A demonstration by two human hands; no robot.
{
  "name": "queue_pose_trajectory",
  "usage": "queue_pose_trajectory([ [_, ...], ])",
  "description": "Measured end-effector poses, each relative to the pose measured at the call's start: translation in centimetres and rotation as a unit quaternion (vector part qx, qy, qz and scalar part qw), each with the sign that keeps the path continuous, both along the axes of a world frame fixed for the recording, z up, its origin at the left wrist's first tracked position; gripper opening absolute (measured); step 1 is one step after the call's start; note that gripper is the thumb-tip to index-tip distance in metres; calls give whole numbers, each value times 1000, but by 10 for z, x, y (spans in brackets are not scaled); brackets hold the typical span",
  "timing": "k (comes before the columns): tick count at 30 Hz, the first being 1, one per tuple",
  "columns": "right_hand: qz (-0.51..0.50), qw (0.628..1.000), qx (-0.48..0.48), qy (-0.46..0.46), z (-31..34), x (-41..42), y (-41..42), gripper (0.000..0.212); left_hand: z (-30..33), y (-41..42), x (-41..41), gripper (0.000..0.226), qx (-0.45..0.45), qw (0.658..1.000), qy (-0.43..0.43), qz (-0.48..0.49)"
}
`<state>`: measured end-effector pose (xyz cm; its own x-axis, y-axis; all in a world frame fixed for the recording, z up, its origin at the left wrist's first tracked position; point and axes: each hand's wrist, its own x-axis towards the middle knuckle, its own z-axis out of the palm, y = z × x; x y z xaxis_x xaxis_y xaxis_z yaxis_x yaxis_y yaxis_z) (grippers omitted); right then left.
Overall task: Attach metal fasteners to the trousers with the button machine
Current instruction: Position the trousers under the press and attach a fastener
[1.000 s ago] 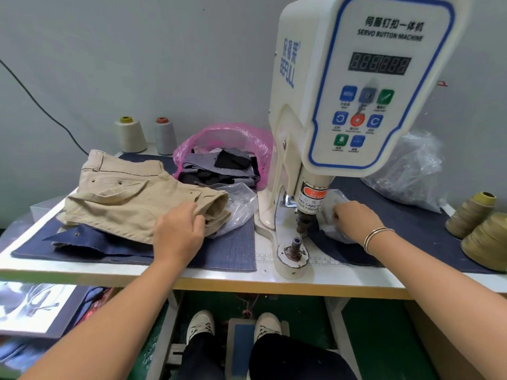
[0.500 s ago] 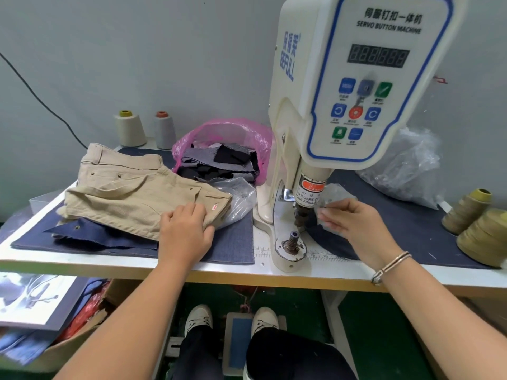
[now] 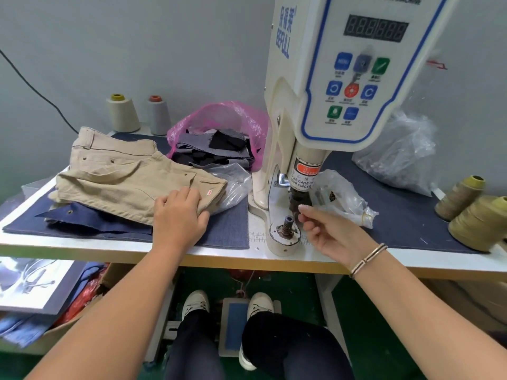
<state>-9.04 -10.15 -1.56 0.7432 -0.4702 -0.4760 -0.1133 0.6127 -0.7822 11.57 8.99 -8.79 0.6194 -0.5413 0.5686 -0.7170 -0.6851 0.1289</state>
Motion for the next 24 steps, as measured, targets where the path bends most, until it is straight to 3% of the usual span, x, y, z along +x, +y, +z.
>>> queue_pose_trajectory([
  [5, -36, 992, 122, -24, -2, 2, 13, 9, 0, -1, 1, 24, 8, 1000, 7, 0],
  [12, -45, 988, 135, -63, 0, 0, 19, 34, 0, 0, 1, 21, 14, 1000, 9, 1],
  [18, -10, 991, 122, -59, 1, 0, 20, 15, 0, -1, 1, 20, 19, 1000, 14, 3],
  [24, -38, 980, 177, -80, 7, 1, 28, 16, 1, 0, 0, 23, 15, 1000, 5, 0],
])
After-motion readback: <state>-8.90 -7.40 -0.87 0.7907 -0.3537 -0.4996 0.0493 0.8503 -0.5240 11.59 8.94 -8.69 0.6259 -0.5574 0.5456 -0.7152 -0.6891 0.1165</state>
